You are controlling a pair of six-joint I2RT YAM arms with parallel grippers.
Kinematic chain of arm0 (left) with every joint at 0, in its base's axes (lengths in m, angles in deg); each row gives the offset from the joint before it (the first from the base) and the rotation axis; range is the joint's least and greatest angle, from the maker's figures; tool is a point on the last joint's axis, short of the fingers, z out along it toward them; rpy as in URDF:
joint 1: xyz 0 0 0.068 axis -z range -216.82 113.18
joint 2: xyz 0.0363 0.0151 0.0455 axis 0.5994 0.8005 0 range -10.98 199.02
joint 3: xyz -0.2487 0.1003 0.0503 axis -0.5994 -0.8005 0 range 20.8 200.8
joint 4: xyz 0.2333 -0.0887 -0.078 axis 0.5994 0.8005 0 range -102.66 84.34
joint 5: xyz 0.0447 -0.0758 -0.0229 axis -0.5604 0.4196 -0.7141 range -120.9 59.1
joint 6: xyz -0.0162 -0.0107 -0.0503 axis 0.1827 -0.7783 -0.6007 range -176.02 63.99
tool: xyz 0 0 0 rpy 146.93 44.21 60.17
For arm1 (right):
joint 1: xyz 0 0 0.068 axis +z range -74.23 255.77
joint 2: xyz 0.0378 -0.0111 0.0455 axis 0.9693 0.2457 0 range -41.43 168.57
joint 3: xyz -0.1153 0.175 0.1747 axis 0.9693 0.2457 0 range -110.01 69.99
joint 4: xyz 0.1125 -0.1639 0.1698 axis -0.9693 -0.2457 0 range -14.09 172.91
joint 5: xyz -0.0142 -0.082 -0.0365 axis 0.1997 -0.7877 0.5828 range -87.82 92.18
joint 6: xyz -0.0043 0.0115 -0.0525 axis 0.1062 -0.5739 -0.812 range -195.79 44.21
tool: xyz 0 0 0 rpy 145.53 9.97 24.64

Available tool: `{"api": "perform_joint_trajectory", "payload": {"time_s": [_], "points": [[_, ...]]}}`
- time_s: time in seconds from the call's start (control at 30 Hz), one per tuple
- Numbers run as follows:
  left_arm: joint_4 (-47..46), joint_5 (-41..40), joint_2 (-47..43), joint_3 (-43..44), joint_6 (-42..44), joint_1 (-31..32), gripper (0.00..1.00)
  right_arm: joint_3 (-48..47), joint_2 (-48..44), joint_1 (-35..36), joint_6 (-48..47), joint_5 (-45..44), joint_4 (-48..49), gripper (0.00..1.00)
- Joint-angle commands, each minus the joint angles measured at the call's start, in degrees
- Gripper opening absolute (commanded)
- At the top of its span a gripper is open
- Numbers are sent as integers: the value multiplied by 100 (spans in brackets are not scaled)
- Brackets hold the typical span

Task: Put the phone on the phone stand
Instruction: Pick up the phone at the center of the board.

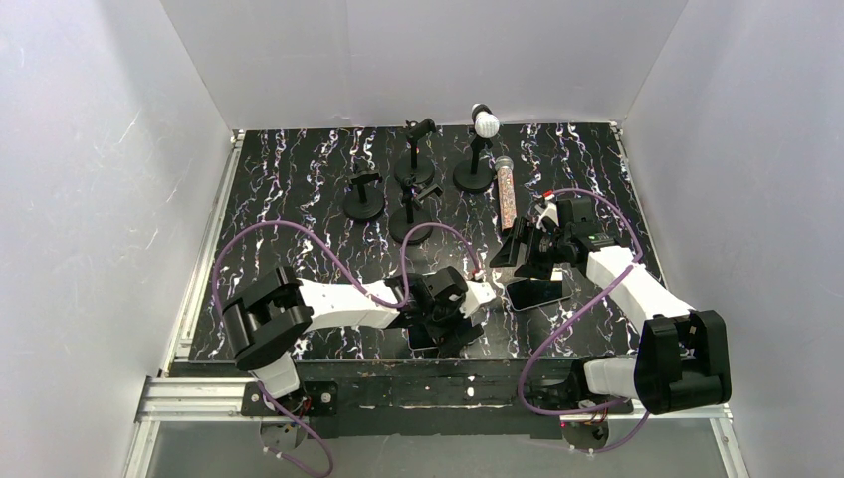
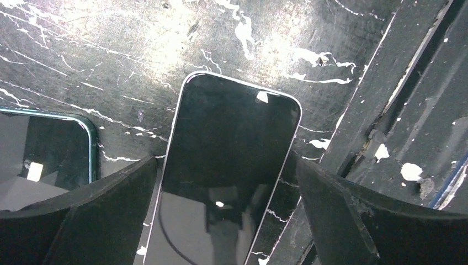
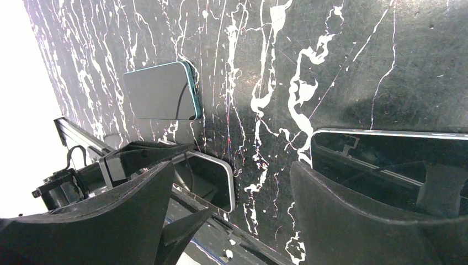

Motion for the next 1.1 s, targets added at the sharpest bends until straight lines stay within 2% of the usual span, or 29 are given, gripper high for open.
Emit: {"api": "perform_joint_trajectory", "payload": {"time_s": [0.0,0.23,0.57,0.77,0.93,1.07], "points": [[197,-282,33,187,252,95,99,88,-138,-31,-53,138,133,85],[445,-730,74,199,370,97,99,112,-122,-35,-70,183,145,85],[912,-687,258,328,524,97,98,89,-28,-33,-64,235,173,85],[959,-453,510,465,533,98,71,114,14,-37,-46,229,205,85],[905,-475,594,509,518,97,58,128,-42,-39,-46,153,174,85],[685,-499,427,418,468,98,42,135,-73,-39,-59,108,145,85]]}}
